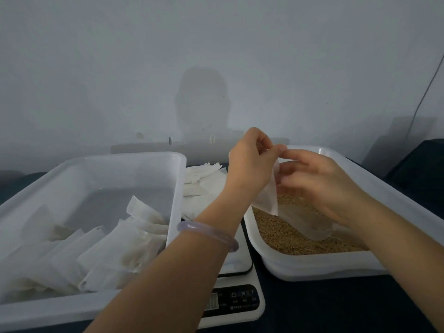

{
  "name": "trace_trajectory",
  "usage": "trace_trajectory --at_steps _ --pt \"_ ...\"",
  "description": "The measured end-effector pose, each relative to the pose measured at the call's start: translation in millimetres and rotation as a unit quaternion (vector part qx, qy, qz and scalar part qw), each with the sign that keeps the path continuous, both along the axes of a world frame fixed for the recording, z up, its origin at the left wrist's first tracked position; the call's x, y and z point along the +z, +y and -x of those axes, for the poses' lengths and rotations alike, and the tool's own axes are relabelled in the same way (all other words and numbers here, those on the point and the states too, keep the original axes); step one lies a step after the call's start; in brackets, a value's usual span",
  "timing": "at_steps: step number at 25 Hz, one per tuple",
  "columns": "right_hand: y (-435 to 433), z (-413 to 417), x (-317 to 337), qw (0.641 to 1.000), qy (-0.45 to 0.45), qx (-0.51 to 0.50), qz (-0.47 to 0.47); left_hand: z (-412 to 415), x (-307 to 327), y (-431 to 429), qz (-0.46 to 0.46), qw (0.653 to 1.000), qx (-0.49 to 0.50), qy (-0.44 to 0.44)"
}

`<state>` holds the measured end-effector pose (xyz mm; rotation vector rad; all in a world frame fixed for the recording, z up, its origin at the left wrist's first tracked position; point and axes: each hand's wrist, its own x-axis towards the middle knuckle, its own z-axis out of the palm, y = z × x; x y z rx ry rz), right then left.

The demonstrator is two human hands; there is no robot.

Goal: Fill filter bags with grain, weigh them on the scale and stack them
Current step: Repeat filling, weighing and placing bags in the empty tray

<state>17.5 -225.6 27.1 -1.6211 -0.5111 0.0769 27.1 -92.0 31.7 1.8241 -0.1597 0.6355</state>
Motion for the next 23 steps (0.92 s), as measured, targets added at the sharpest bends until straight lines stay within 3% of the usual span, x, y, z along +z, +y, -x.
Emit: trace_trajectory --at_steps 2,3,6,8,10,12,15,23 --pt "-5 1 1 0.987 -0.082 -0.044 0.129 -3 5 -7 0.006 1.000 -0.007 0.002" --pt "-5 1 2 0.982 -0.100 -0.066 0.145 -2 7 -10 0.004 1.000 -0.012 0.002" --pt "-13 -3 7 0.979 -0.129 -0.090 0.133 7 12 -6 0.032 0.997 -0.056 0.031" --pt "-21 -7 9 0.986 -0.118 -0.070 0.095 11 12 5 0.054 0.982 -0.148 0.099" --pt "-24 -8 8 0.997 -0.074 -0.027 0.016 17 7 6 0.060 0.940 -0.284 0.179" --pt "-24 -12 9 0.998 -0.037 -0.024 -0.047 20 0 0 0.067 0.904 -0.358 0.224" --pt "-33 -14 14 0.996 -0.027 -0.027 -0.076 20 -6 -6 0.071 0.900 -0.358 0.237" --pt "-40 -13 11 0.998 -0.055 -0.032 -0.026 23 -17 7 0.125 0.876 -0.396 0.243"
